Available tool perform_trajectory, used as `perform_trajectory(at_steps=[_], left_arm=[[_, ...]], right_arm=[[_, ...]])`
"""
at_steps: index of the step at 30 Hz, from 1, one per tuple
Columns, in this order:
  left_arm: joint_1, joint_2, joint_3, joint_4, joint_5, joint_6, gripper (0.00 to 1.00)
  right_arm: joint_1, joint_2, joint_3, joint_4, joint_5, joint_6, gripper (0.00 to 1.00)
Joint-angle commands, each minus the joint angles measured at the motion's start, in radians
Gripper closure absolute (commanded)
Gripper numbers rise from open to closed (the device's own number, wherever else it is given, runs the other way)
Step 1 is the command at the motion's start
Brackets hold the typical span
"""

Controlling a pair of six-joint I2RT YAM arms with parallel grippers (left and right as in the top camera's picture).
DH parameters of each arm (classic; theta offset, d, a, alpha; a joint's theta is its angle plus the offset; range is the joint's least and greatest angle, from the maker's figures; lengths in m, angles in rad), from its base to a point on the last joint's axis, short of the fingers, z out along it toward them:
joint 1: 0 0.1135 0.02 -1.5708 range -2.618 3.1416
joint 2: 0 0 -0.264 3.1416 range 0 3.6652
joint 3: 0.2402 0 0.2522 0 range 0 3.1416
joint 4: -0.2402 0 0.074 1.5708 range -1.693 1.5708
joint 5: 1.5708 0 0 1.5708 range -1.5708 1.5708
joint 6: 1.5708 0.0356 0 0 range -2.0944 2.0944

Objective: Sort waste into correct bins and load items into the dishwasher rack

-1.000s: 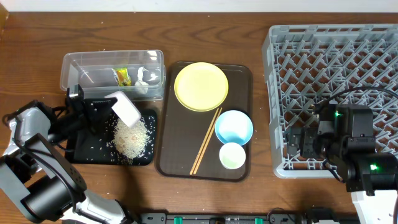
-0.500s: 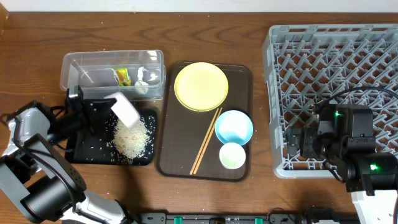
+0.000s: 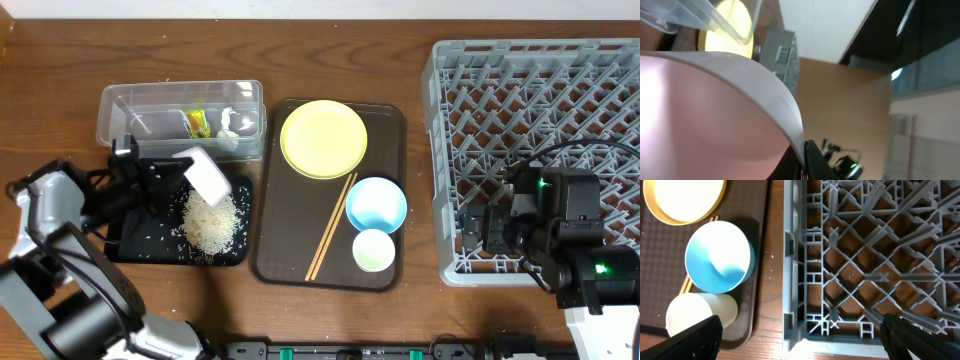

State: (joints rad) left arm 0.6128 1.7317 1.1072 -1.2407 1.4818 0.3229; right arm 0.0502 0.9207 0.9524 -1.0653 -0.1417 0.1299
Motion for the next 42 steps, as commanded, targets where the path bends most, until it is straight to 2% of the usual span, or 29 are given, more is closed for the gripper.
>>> perform_trajectory(at_steps=[1, 6, 11, 17, 21, 24, 31, 33, 35, 38, 42], left_arm=[[-0.076, -0.097, 0.0, 0.01, -0.128, 0.043, 0.94], [-0.272, -0.197, 0.002, 0.078, -0.322, 0.016, 0.94], [-0.539, -0.229, 0.002, 0.223, -0.661, -0.202, 0.94], [-0.842, -0.224, 0.002, 0.333, -0.998, -0.32, 0.94], [-0.993, -0.214, 0.002, 0.381, -1.182, -0.425, 0.94], [-1.068, -0.203, 0.002, 0.402, -1.238, -0.474, 0.94], [-1.153, -0.148, 0.002, 0.417, -1.24, -0.505, 0.92], [-1.165, -0.128, 0.002, 0.417, -1.241, -0.505, 0.85], [-1.167, -0.113, 0.002, 0.417, -1.241, -0.505, 0.83], [-1.167, -0.107, 0.002, 0.417, -1.24, -0.505, 0.65], [-1.167, -0.129, 0.019, 0.39, -1.239, -0.504, 0.52]], right_arm=[[0.009, -0.003, 0.016, 0.002, -0.005, 0.012, 0.01], [0.009, -0.003, 0.016, 0.01, -0.005, 0.012, 0.01], [0.009, -0.003, 0.016, 0.017, -0.005, 0.012, 0.01], [0.009, -0.003, 0.016, 0.018, -0.005, 0.012, 0.01], [0.009, -0.003, 0.016, 0.017, -0.005, 0.012, 0.01], [0.009, -0.003, 0.016, 0.017, -0.005, 0.012, 0.01], [0.009, -0.003, 0.016, 0.017, -0.005, 0.012, 0.01], [0.009, -0.003, 0.016, 0.017, -0.005, 0.012, 0.01], [0.009, -0.003, 0.016, 0.016, -0.005, 0.012, 0.01], [0.009, -0.003, 0.016, 0.016, -0.005, 0.012, 0.01], [0.009, -0.003, 0.016, 0.014, -0.005, 0.012, 0.01]])
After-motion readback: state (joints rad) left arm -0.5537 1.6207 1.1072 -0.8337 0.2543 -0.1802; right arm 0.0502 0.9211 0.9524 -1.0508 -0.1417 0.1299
